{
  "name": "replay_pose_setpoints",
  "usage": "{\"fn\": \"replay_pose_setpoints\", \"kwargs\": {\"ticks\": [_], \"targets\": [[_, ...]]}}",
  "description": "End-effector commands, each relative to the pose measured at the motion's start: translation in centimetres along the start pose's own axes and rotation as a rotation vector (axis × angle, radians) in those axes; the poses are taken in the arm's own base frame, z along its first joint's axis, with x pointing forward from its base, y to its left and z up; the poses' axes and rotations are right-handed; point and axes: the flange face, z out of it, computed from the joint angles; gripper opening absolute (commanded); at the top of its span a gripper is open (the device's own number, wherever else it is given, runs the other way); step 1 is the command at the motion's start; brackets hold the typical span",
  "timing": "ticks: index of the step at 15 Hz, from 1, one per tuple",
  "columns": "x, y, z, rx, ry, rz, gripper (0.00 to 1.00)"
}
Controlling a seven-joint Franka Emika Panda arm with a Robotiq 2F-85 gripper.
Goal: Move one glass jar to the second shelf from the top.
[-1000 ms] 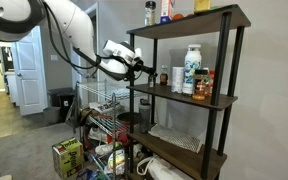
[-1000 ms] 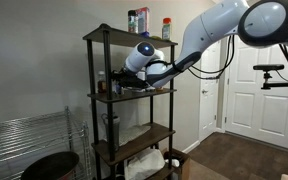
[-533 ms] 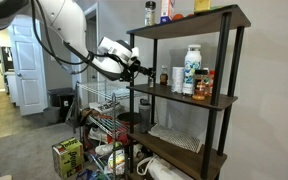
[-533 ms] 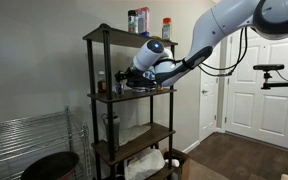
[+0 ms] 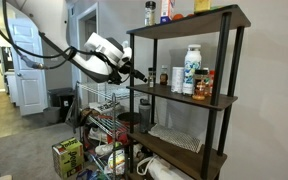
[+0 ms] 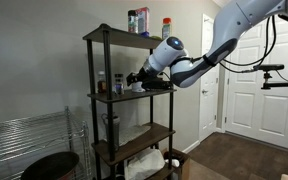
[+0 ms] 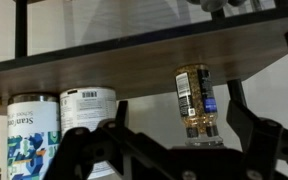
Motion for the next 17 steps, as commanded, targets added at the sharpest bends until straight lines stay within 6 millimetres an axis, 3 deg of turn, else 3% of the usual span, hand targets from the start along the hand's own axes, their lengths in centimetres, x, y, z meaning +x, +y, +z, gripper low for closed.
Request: {"fn": "replay_pose_setpoints", "kwargs": {"ticks": [1, 10, 17], "targets": [[-2.8, 2.2, -3.4, 0.013, -0.047, -0.01, 1.0], [-8.3, 4.6, -7.4, 0.006, -0.187, -0.013, 1.0], [-7.8, 5.1, -9.2, 0.006, -0.221, -0.018, 1.0]]}}
